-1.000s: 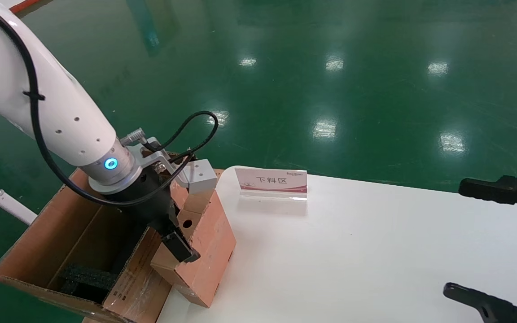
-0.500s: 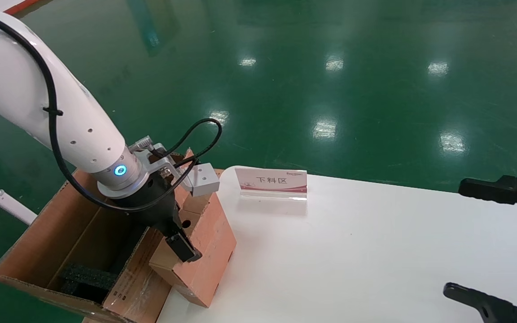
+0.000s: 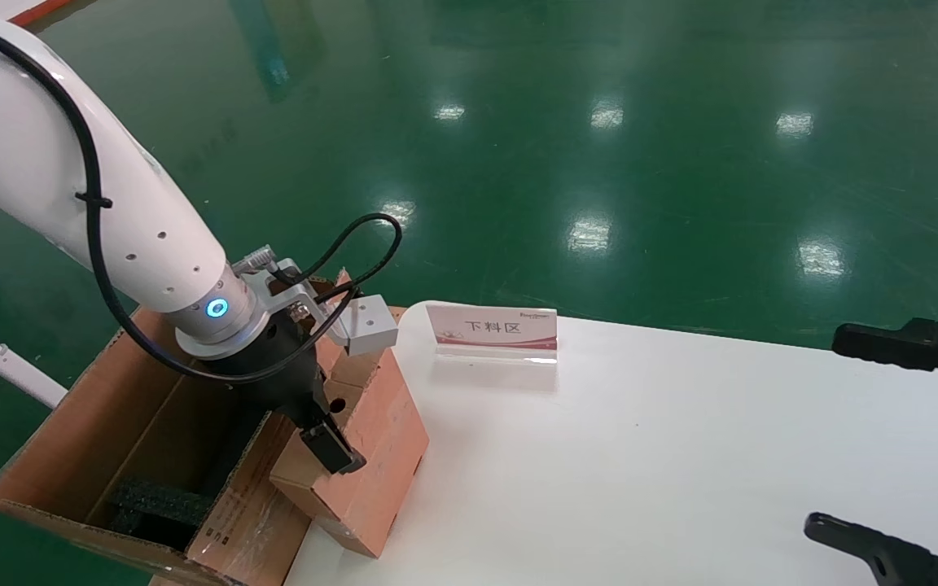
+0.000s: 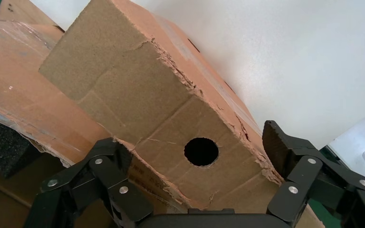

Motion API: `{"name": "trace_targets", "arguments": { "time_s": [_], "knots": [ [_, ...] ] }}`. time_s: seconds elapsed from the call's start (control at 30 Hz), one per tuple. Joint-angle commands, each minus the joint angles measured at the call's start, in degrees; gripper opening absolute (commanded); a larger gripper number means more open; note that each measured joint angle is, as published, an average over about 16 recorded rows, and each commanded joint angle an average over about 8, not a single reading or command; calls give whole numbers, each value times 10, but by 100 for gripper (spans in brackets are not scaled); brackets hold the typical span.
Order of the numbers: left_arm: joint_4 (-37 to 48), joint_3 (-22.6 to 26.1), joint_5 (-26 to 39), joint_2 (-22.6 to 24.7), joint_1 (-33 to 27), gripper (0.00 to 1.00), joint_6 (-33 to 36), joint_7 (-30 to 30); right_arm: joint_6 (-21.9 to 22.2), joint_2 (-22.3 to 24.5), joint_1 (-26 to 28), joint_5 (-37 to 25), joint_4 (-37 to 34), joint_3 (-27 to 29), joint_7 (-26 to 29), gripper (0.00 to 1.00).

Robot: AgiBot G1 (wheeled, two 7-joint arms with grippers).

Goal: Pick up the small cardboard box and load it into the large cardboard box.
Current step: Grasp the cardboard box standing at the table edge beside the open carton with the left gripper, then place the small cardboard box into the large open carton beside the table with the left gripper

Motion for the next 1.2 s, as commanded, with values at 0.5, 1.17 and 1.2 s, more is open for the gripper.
{"name": "trace_targets", "arguments": {
  "time_s": [0.5, 1.17, 1.2],
  "knots": [
    [0, -1, 0, 0, -1, 0, 2, 0, 0, 0, 0, 0, 0, 0, 0, 0],
    [0, -1, -1, 0, -2, 0, 2, 0, 0, 0, 0, 0, 0, 0, 0, 0],
    [0, -1, -1, 0, -2, 0, 2, 0, 0, 0, 0, 0, 0, 0, 0, 0]
  ]
}}
